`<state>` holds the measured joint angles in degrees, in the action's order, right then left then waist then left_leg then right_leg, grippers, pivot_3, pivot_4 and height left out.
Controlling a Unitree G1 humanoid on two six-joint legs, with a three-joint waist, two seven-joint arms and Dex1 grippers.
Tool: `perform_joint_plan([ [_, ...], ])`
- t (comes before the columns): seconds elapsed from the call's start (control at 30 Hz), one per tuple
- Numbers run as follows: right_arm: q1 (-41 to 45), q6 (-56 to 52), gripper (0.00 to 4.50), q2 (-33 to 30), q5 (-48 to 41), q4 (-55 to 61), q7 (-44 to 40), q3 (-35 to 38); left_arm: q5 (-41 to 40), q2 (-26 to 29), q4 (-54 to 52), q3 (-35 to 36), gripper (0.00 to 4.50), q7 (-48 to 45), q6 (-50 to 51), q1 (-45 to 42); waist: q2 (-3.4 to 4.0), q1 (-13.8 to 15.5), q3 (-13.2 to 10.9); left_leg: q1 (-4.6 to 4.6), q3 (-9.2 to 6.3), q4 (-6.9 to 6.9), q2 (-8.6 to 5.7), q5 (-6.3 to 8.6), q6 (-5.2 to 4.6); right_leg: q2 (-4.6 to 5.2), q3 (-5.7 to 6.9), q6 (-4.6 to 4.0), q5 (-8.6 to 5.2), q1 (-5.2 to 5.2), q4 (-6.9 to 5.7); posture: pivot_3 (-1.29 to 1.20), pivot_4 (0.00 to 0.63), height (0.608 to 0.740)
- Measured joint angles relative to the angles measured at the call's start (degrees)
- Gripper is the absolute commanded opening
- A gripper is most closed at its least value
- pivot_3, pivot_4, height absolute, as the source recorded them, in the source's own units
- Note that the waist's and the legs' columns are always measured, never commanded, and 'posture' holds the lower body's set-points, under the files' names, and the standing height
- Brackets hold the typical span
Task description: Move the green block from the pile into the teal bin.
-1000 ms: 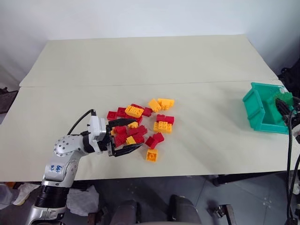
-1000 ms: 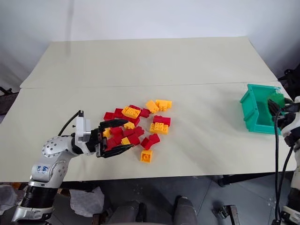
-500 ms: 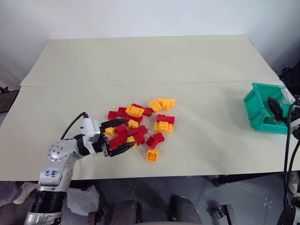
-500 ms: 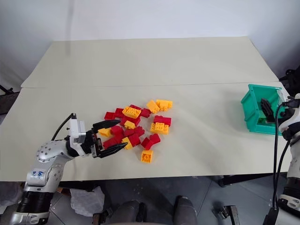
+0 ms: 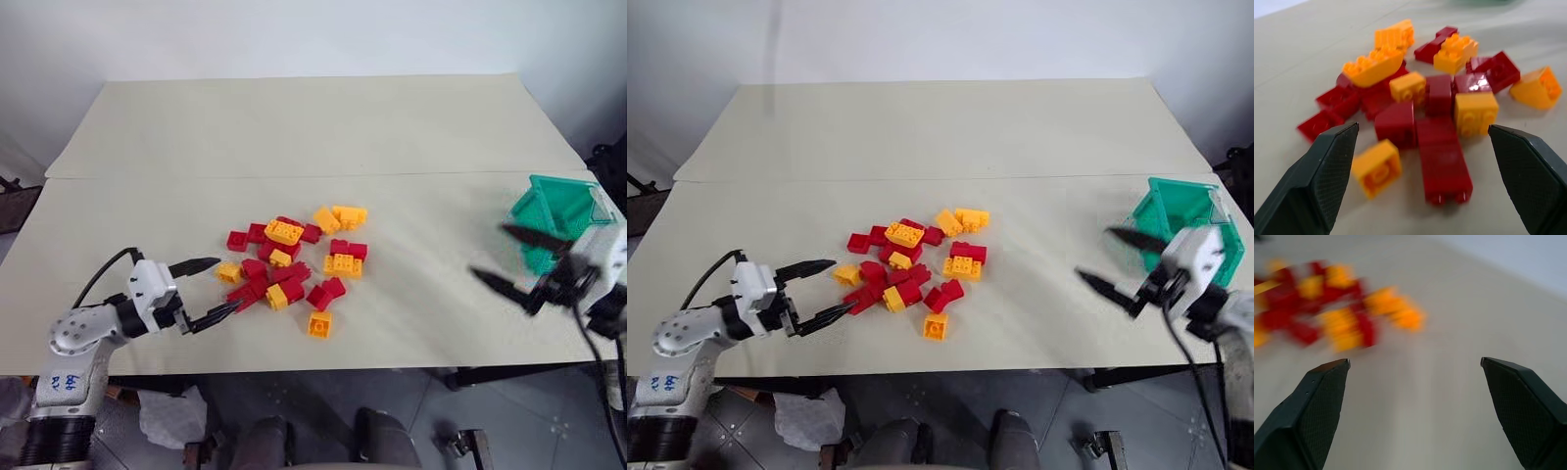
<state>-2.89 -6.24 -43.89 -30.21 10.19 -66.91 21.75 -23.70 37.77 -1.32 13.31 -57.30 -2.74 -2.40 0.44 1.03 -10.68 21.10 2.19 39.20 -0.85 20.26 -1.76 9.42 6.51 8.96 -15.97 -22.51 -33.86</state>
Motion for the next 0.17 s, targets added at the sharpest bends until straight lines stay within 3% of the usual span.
perform_joint_plan([
  [0.17, -3.3, 5.3, 4.48, 1.4, 1.5, 0.0, -3.0, -2.8, 0.0, 1.2, -1.2, 1.6, 4.50, 0.1, -0.9, 5.0, 0.00, 0.3, 0.0, -0.09, 0.07, 0.01, -0.02, 0.00, -0.03, 0.03, -0.14, -0.01, 0.00, 0.05, 0.07, 0.00, 0.150, 0.740],
])
